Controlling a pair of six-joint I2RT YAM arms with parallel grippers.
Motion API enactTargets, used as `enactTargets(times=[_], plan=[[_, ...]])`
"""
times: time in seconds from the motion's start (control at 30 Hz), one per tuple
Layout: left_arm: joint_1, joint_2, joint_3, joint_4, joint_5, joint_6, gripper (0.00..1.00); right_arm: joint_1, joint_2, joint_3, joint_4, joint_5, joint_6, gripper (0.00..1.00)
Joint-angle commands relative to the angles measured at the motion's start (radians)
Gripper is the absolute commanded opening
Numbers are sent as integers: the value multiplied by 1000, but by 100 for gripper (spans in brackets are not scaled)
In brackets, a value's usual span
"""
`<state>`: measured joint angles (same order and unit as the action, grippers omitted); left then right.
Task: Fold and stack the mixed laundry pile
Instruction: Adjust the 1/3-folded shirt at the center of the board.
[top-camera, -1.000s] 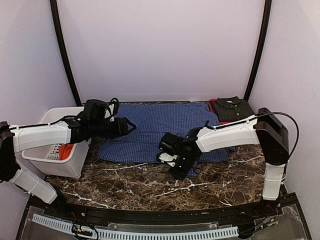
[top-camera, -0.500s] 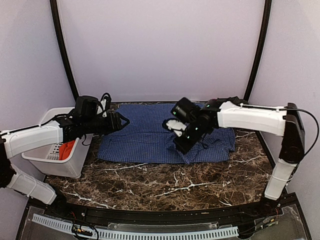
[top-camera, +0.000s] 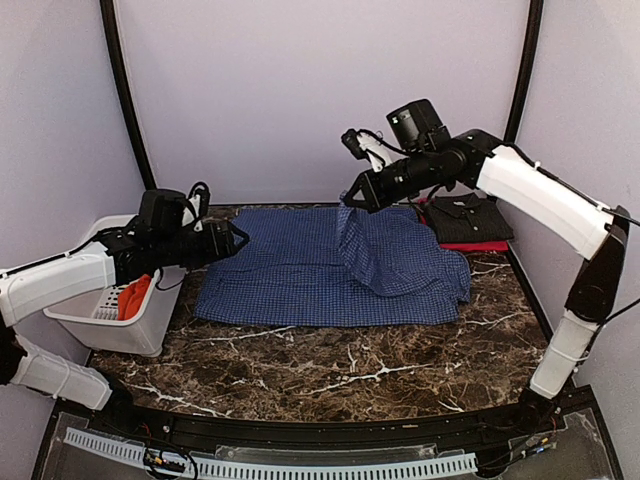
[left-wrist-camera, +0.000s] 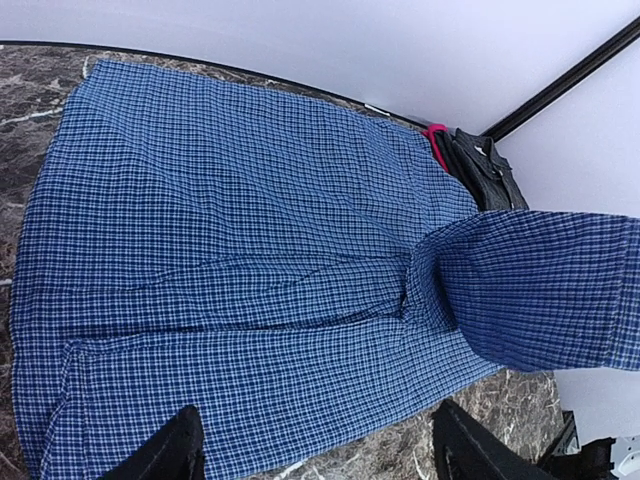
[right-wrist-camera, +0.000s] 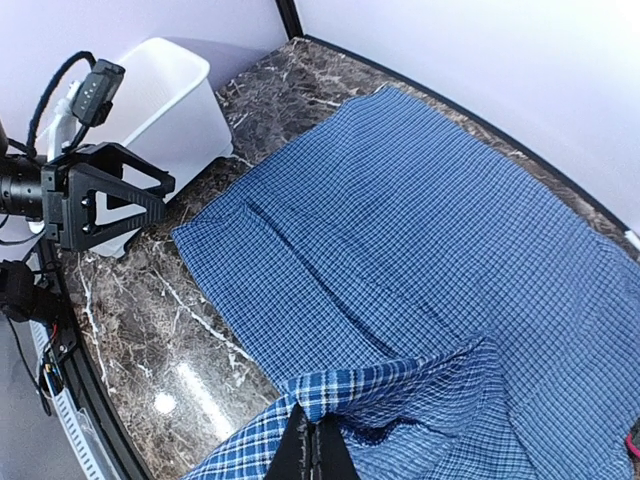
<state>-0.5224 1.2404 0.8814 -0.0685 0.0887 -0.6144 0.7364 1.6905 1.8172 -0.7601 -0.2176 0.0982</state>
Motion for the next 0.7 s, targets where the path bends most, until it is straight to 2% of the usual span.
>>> enactTargets(times=[0.0, 0.27, 0.67], plan=[[27, -53, 7, -69, -49, 10, 78, 0, 100, 62, 53, -122, 53, 0], [78, -67, -12, -81, -44, 1, 78, 31, 294, 70, 153, -274, 116, 0], [102, -26, -46, -49, -4, 4, 78, 74, 599, 287, 161, -284, 126, 0]])
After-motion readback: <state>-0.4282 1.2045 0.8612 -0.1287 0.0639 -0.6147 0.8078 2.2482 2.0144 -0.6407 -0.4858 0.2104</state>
